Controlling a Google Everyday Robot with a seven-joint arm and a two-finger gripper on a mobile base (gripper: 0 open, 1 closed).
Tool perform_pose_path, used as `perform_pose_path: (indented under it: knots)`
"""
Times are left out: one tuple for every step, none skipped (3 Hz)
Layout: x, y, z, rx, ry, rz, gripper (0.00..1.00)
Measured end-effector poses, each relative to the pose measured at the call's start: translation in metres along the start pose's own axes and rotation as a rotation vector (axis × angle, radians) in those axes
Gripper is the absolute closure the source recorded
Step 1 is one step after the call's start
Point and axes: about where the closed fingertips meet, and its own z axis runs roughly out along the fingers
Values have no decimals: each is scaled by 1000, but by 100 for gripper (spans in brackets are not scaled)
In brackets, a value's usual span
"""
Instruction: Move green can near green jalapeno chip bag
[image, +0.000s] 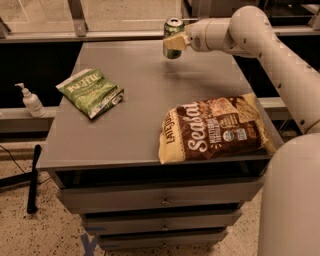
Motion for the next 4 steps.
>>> perform_pose_path:
  knots:
    - [-26,44,10,-129,-45,-41,100]
    - [-44,91,19,-248,-67,-88,100]
    - [-52,128,25,-330,-71,-124,100]
    - [-53,160,32,-396,-62,-149,100]
